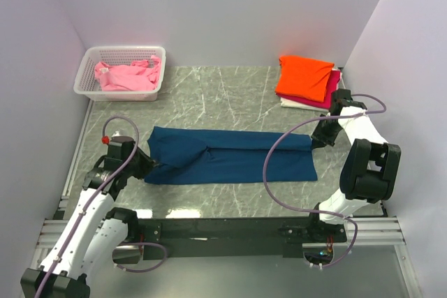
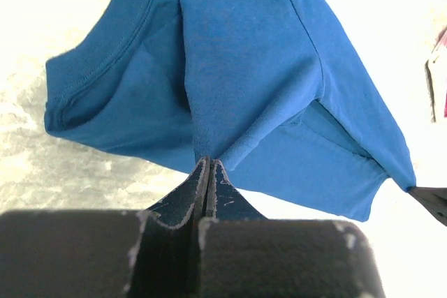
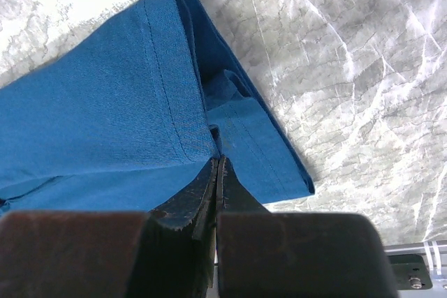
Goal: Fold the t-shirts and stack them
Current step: Fold the tshirt
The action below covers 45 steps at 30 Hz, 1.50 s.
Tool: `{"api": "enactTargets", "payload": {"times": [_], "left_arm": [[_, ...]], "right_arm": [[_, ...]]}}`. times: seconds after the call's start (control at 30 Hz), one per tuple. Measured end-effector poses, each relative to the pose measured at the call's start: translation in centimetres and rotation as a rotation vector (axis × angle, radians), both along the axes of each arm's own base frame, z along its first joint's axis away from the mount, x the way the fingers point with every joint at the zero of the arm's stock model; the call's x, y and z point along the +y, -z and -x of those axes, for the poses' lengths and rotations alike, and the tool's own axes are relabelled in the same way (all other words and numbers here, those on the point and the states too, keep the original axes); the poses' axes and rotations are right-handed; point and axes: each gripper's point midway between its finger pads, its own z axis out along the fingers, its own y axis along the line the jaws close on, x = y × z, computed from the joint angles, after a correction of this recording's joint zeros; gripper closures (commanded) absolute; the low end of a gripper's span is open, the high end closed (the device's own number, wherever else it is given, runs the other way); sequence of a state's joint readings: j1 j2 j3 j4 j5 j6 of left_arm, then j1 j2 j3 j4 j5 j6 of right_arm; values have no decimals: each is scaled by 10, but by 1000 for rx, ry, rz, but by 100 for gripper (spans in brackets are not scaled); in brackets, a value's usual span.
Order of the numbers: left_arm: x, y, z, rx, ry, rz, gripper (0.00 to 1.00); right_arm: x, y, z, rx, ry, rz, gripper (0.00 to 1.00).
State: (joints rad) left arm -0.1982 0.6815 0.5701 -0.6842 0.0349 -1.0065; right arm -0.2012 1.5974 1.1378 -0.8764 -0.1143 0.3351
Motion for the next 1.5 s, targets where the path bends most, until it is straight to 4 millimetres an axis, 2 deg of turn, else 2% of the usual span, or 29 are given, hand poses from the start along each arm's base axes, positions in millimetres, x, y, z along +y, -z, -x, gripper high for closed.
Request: {"api": "enactTargets", "payload": {"times": [0.07, 0.1, 0.13, 0.17, 0.27, 0.4, 0.5, 0.53, 0.6, 0.67, 0.7, 0.8, 0.87, 1.0, 1.17, 1.3, 1.5], "left_arm": [[-1, 0, 2, 6, 1, 6, 99], [-1, 1, 3, 10, 1, 7, 99], [-1, 1, 4, 14, 2, 9, 99], [-2, 2, 4, 18, 3, 12, 99], [-2, 5, 4, 36, 5, 11, 99], [-2, 15, 5, 84, 4, 1, 99], [-2, 20, 7, 116, 7, -4, 84], [-2, 22, 8, 122, 9, -6, 82], [-2, 24, 10, 136, 10, -10, 80], [-1, 24, 10, 137, 7, -15, 81], [0, 24, 9, 136, 7, -17, 83], [0, 28, 4, 143, 2, -26, 96], [0, 33, -1, 159, 4, -38, 95], [-1, 38, -11, 189, 25, -62, 73], [-4, 37, -12, 176, 68, -70, 69], [-11, 40, -4, 179, 110, -40, 65], [-17, 53, 11, 260, 152, -57, 62]], "right_arm": [[0, 0, 0, 0, -1, 2, 100], [-1, 0, 0, 1, -2, 3, 96], [-1, 0, 0, 1, -2, 5, 88], [-1, 0, 1, 3, -1, 8, 70], [-4, 0, 3, 10, -2, 24, 53], [3, -13, 3, -22, -27, 60, 47], [22, -29, -1, -75, -85, 79, 46], [30, -34, -3, -93, -106, 82, 46], [59, -43, -9, -130, -185, 83, 46], [101, -47, -12, -164, -283, 49, 47], [122, -48, -10, -175, -328, 20, 47], [176, -45, 0, -172, -438, -75, 49], [204, -37, 9, -146, -497, -119, 50], [253, -22, 26, -83, -599, -173, 50], [307, -16, 46, -55, -703, -250, 50], [349, -19, 53, -58, -749, -333, 50], [389, -17, 63, -37, -771, -408, 50]]}}
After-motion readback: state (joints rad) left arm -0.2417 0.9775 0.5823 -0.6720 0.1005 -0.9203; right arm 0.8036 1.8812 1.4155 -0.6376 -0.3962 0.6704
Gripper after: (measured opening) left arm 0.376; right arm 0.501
